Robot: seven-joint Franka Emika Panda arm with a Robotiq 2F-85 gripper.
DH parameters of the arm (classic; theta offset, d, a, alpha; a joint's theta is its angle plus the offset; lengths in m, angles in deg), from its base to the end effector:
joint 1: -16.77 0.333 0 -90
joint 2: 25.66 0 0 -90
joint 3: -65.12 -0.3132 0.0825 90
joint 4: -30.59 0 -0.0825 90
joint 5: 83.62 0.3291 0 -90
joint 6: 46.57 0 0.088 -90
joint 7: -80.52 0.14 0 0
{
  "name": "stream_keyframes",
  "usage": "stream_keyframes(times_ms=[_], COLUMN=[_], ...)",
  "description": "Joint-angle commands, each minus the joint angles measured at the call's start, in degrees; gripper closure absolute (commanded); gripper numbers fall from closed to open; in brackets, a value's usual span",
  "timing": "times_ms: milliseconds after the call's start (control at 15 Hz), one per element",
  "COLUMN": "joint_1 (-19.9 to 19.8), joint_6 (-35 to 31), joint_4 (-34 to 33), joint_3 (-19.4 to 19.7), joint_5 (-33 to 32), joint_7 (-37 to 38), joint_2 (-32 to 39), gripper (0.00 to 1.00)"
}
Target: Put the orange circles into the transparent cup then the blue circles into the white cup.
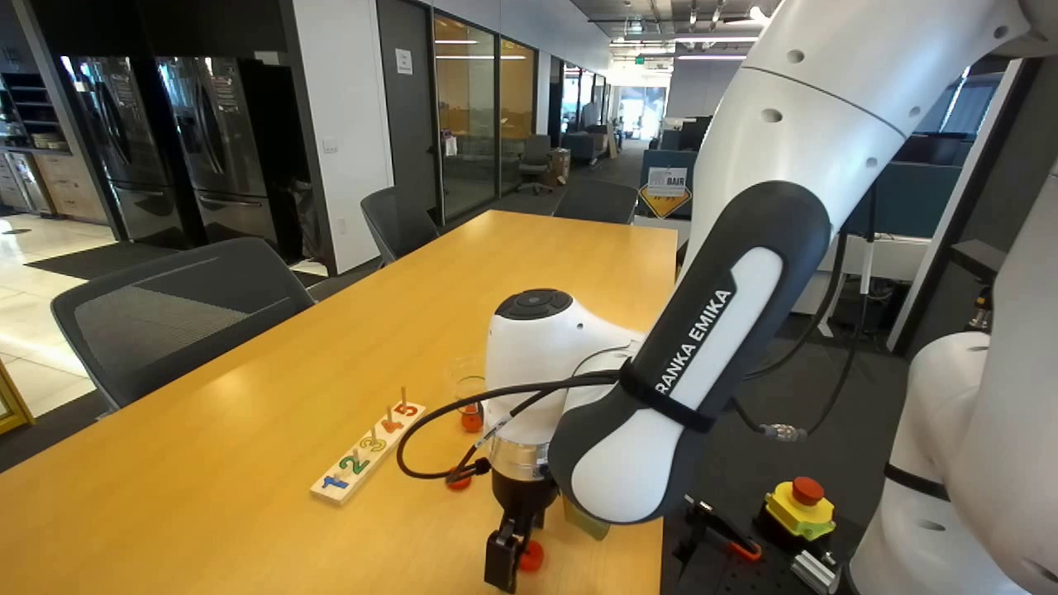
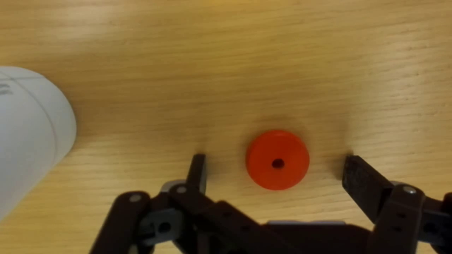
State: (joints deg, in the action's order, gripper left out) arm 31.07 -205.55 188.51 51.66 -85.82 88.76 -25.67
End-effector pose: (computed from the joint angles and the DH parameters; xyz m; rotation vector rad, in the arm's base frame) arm 0.3297 0.1749 0.2340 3.0784 0.5863 0.0347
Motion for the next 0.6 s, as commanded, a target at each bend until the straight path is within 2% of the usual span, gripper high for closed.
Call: stream_keyframes(times_ms=[0, 467, 533], joint_1=[0.0, -0.1, -0.2], joint_6=[0.6, 0.7, 0.8], joint_4=[0.0, -0.1, -0.1], joint_3=[-0.4, -0.3, -0.2], joint_5=[1.4, 0.6, 0.3], joint_7=[-1.1, -0.7, -0.5], joint_2=[-1.1, -2.4, -2.5], gripper=[0.26, 0.80, 0.81])
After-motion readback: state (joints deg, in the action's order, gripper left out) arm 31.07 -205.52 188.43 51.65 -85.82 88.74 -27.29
